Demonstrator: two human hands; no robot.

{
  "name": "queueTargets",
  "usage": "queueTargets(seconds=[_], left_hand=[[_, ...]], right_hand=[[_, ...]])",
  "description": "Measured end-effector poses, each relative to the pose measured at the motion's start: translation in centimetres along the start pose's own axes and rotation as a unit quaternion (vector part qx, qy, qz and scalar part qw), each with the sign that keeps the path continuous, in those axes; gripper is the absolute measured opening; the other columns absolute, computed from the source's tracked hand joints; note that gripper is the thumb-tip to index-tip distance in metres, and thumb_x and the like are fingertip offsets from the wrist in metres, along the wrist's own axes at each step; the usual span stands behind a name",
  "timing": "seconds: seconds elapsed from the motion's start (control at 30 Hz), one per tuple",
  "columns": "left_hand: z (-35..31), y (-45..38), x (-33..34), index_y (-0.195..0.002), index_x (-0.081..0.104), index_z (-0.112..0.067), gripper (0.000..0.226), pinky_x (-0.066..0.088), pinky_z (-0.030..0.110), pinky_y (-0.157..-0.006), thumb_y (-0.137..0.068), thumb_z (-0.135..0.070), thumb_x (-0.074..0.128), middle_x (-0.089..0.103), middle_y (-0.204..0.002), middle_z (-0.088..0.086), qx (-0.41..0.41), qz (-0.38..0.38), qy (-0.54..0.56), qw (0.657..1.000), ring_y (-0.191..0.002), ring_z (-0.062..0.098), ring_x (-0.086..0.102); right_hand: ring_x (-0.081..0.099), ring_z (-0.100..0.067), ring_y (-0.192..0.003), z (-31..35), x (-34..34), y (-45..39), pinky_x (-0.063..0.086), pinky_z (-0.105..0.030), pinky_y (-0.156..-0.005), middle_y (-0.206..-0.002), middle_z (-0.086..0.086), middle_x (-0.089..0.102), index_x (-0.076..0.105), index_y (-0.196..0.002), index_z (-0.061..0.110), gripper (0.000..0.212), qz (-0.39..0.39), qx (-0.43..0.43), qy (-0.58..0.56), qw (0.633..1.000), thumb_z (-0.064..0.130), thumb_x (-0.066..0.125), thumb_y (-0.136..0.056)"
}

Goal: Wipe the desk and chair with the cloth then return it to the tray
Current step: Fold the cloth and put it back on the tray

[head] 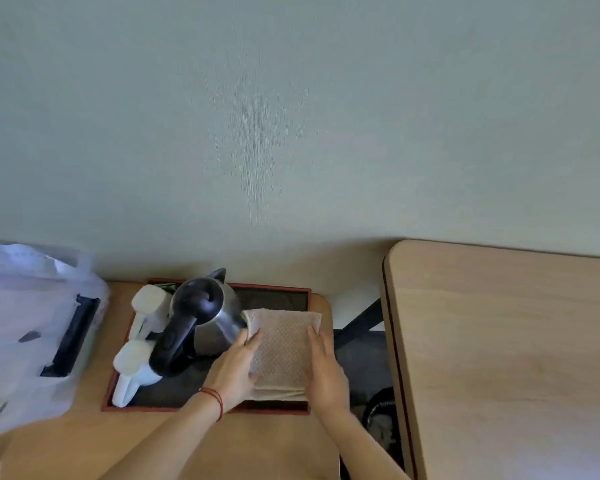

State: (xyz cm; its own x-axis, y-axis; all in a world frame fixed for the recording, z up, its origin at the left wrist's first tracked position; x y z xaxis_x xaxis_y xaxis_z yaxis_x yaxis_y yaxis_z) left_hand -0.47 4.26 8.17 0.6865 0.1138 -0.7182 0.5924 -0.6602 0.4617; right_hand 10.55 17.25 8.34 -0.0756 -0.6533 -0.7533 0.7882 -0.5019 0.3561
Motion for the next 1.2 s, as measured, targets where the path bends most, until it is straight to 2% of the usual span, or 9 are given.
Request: queueTargets(seconds=[0.1, 0.2, 0.3, 0.43, 0.57, 0.8, 0.97, 1.07, 1.2], left_hand=[[1.2, -3.7, 2.6, -0.149, 0.019, -0.019, 0.073, 0.050, 0.035, -0.092, -0.087, -0.012, 0.056, 0.019, -0.152, 0.003, -0.013, -0.014, -0.038, 0.999, -0.117, 0.025, 0.055], [1.8, -6.2, 4.1, -0.143, 0.027, -0.014, 0.065, 0.052, 0.038, -0.082, -0.086, -0.016, 0.056, 0.025, -0.144, 0.007, -0.044, -0.032, -0.062, 0.997, -0.108, 0.029, 0.059], [2.4, -8.0, 5.1, -0.140, 0.031, -0.011, 0.063, 0.052, 0.037, -0.079, -0.084, -0.015, 0.058, 0.026, -0.143, 0.009, -0.061, -0.044, -0.078, 0.994, -0.108, 0.030, 0.058], [2.6, -9.4, 5.9, -0.140, 0.030, -0.006, 0.065, 0.052, 0.036, -0.077, -0.084, -0.019, 0.060, 0.024, -0.144, 0.011, -0.086, -0.013, -0.114, 0.990, -0.104, 0.029, 0.061], [2.7, -9.4, 6.4, -0.139, 0.029, -0.003, 0.062, 0.052, 0.037, -0.078, -0.087, -0.022, 0.055, 0.019, -0.148, 0.014, -0.100, 0.013, -0.161, 0.982, -0.105, 0.028, 0.059], [1.9, -8.6, 7.2, -0.129, 0.038, -0.012, 0.049, 0.037, 0.036, -0.091, -0.085, -0.030, 0.047, 0.030, -0.134, 0.013, 0.007, -0.048, -0.400, 0.915, -0.116, 0.029, 0.037], [2.7, -10.6, 7.3, -0.128, 0.048, -0.003, 0.047, 0.026, 0.035, -0.108, -0.091, -0.032, 0.043, 0.047, -0.132, 0.012, -0.006, -0.016, -0.551, 0.835, -0.129, 0.030, 0.030], [2.4, -11.0, 6.3, -0.120, 0.055, -0.007, 0.039, 0.031, 0.034, -0.103, -0.089, -0.030, 0.048, 0.052, -0.125, 0.009, -0.004, -0.007, -0.520, 0.854, -0.124, 0.028, 0.035], [0.2, -9.8, 2.5, -0.113, 0.058, -0.011, 0.033, 0.039, 0.034, -0.091, -0.082, -0.023, 0.057, 0.052, -0.120, 0.009, 0.020, -0.051, -0.333, 0.941, -0.113, 0.027, 0.044]], right_hand=[[0.045, 0.008, -0.106, -2.2, 3.5, -3.0, 0.033, -0.013, -0.091, -0.137, 0.021, 0.042, 0.019, -0.132, 0.063, 0.035, -0.036, -0.035, 0.106, 0.993, 0.052, 0.025, -0.099], [0.045, -0.012, -0.124, -3.4, 5.6, -5.5, 0.032, -0.024, -0.095, -0.150, 0.014, 0.034, 0.015, -0.142, 0.053, 0.043, -0.012, -0.024, 0.102, 0.994, 0.055, 0.021, -0.099], [0.056, -0.020, -0.103, -3.6, 6.6, -7.7, 0.037, -0.028, -0.081, -0.139, 0.007, 0.049, 0.015, -0.139, 0.058, 0.043, -0.023, 0.009, 0.145, 0.989, 0.059, 0.015, -0.097], [0.050, -0.032, -0.117, -3.1, 7.3, -8.9, 0.046, -0.036, -0.086, -0.146, -0.008, 0.038, 0.014, -0.149, 0.034, 0.054, 0.017, 0.028, 0.097, 0.995, 0.021, 0.034, -0.100], [0.044, -0.029, -0.114, -2.7, 7.4, -9.0, 0.049, -0.034, -0.070, -0.154, -0.002, 0.020, 0.008, -0.150, 0.020, 0.072, 0.023, 0.091, 0.104, 0.990, -0.006, 0.043, -0.092], [0.026, -0.035, -0.135, -3.1, 7.6, -8.8, 0.027, -0.043, -0.113, -0.155, -0.017, 0.014, 0.026, -0.141, 0.006, 0.071, 0.007, -0.041, 0.327, 0.944, 0.004, 0.063, -0.081], [0.023, -0.033, -0.136, -4.6, 7.5, -9.7, 0.017, -0.045, -0.116, -0.160, -0.010, 0.008, 0.016, -0.148, 0.004, 0.076, 0.048, -0.028, 0.334, 0.941, 0.002, 0.057, -0.083], [0.032, -0.032, -0.127, -4.3, 6.9, -9.8, 0.025, -0.043, -0.111, -0.156, -0.009, 0.020, 0.033, -0.141, 0.006, 0.065, 0.032, -0.027, 0.279, 0.959, -0.004, 0.056, -0.081], [0.048, -0.027, -0.112, -1.7, 4.2, -8.2, 0.044, -0.041, -0.101, -0.128, -0.009, 0.056, 0.057, -0.120, 0.008, 0.039, -0.039, 0.022, 0.092, 0.995, -0.008, 0.054, -0.084]])
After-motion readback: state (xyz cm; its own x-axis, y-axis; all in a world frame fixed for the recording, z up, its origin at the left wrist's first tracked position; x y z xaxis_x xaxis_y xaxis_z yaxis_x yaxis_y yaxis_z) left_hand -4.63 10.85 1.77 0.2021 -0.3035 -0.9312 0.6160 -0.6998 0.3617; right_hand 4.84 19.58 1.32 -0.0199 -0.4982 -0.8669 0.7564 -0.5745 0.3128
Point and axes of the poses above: each hand's wrist, its own y-axis away from the middle knuckle, its own x-axis out of the palm, z = x × y, the point moved 1 cm from there along -y, towards the middle knuckle
